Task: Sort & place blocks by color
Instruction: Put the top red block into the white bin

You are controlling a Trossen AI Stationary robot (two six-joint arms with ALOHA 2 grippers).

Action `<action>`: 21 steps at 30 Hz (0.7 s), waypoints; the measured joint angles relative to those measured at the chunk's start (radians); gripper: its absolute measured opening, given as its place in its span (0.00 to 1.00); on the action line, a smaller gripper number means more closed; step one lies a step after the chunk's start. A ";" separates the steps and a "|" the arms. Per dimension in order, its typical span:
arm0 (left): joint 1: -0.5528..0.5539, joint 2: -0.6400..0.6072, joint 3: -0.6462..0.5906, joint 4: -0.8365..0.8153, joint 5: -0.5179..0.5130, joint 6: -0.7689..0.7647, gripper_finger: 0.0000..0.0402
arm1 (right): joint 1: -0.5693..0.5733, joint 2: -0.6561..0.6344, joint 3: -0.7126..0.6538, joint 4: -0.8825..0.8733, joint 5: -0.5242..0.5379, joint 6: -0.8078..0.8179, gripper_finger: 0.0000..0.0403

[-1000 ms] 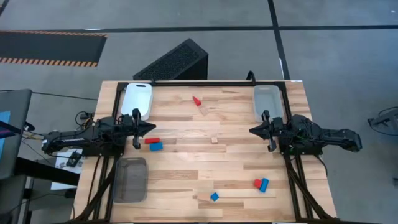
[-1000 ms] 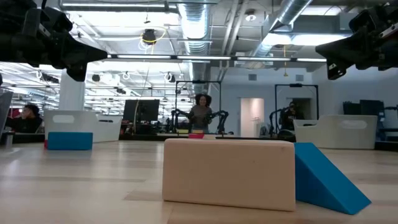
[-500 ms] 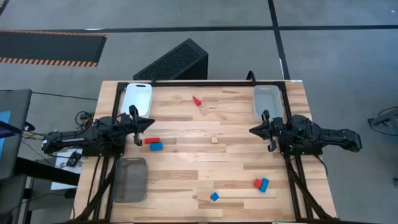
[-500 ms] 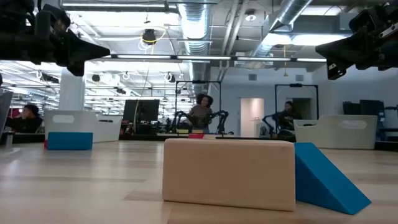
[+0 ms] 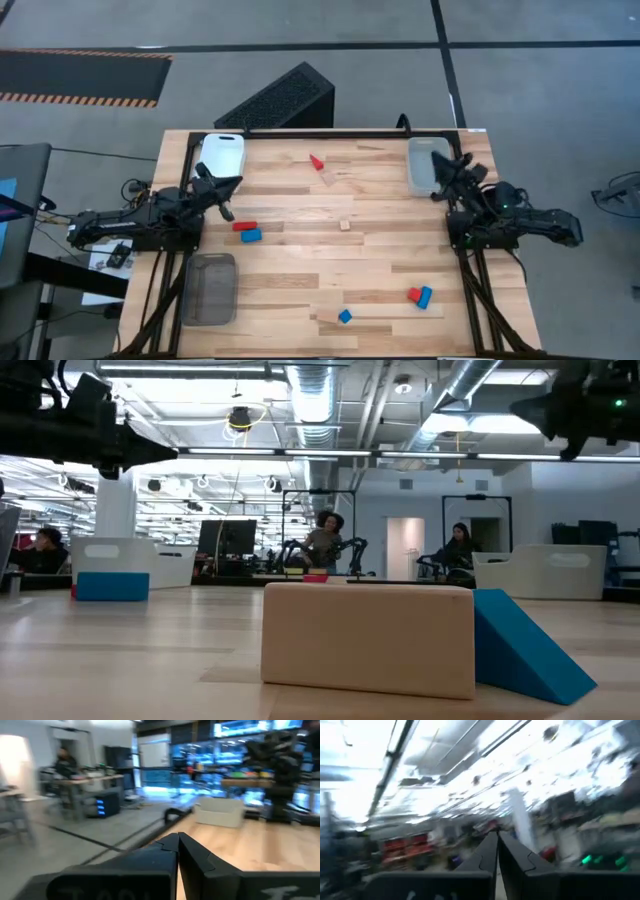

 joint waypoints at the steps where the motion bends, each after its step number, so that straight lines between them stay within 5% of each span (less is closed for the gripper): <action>1: 0.000 0.000 0.000 0.012 -0.017 0.005 0.00 | -0.016 0.000 0.002 -0.010 -0.008 -0.019 0.10; 7: 0.001 0.000 0.000 0.018 -0.025 0.020 0.00 | -0.140 0.060 0.014 -0.123 -0.067 0.052 0.10; 13: 0.049 0.001 0.000 0.063 -0.017 0.025 0.00 | -0.276 0.226 0.014 -0.336 -0.071 0.291 0.10; 21: 0.070 0.001 0.000 0.001 0.181 -0.106 0.00 | -0.306 0.397 0.015 -0.162 -0.071 0.606 0.10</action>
